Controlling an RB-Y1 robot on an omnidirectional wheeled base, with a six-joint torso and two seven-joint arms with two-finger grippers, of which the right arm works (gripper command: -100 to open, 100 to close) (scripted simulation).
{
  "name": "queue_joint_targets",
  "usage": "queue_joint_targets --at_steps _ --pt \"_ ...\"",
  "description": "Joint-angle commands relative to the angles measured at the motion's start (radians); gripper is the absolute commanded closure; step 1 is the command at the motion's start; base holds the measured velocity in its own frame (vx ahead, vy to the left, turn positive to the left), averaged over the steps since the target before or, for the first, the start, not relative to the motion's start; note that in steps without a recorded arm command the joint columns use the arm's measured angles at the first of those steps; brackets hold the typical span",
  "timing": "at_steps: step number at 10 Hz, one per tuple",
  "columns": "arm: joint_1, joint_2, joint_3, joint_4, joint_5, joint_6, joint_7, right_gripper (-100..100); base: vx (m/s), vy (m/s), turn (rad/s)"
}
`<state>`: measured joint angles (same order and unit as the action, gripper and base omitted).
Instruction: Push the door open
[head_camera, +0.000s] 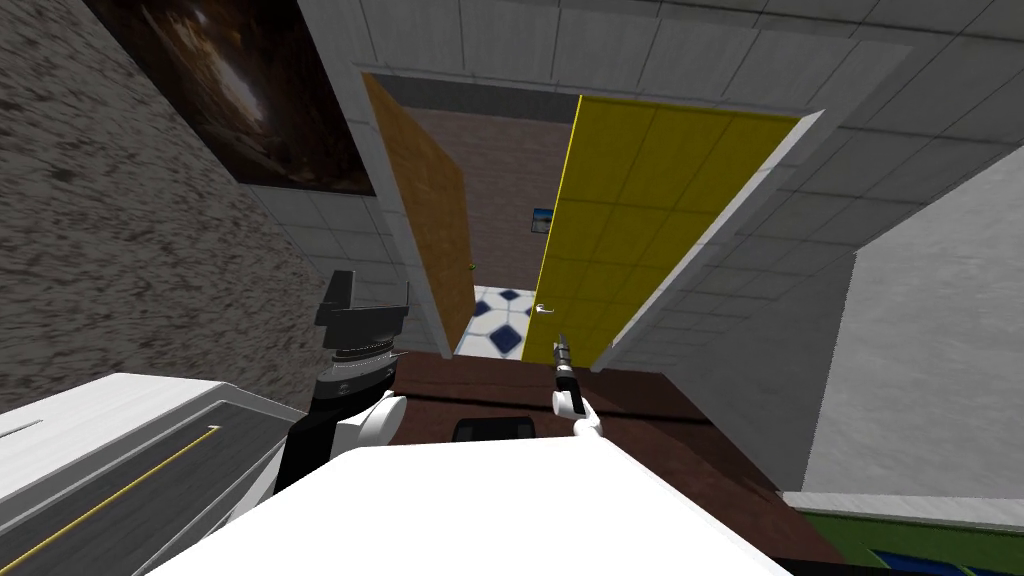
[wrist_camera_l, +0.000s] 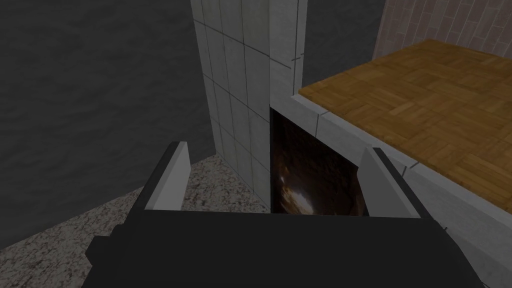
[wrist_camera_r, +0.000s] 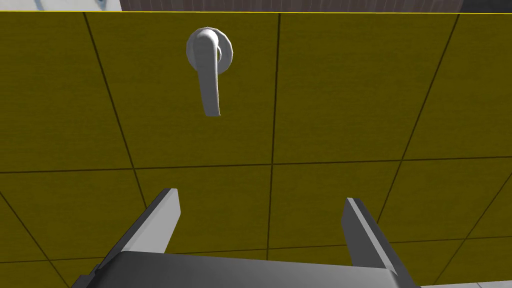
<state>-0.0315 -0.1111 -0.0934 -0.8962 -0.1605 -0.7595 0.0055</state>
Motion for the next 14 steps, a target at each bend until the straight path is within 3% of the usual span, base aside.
queue_joint_targets --at_steps 1,5,7,9,13,14 --pt "-0.014 -0.001 -0.002 0.028 -0.003 -0.004 0.003 -100 0.074 -0.061 0.071" --pt "-0.044 0.000 -0.008 0.100 -0.010 -0.014 0.012 -100 0.054 -0.045 0.080" --pt "-0.069 0.001 -0.013 0.160 -0.016 -0.023 0.019 -100 0.096 -0.084 0.154" --pt "-0.074 0.001 -0.014 0.174 -0.017 -0.025 0.021 -100 0.063 -0.056 0.037" --pt "-0.118 0.004 -0.023 0.277 -0.028 -0.040 0.033 -100 0.083 -0.070 0.132" --pt "-0.117 0.003 -0.022 0.276 -0.026 -0.046 0.030 -100 0.037 -0.037 0.027"
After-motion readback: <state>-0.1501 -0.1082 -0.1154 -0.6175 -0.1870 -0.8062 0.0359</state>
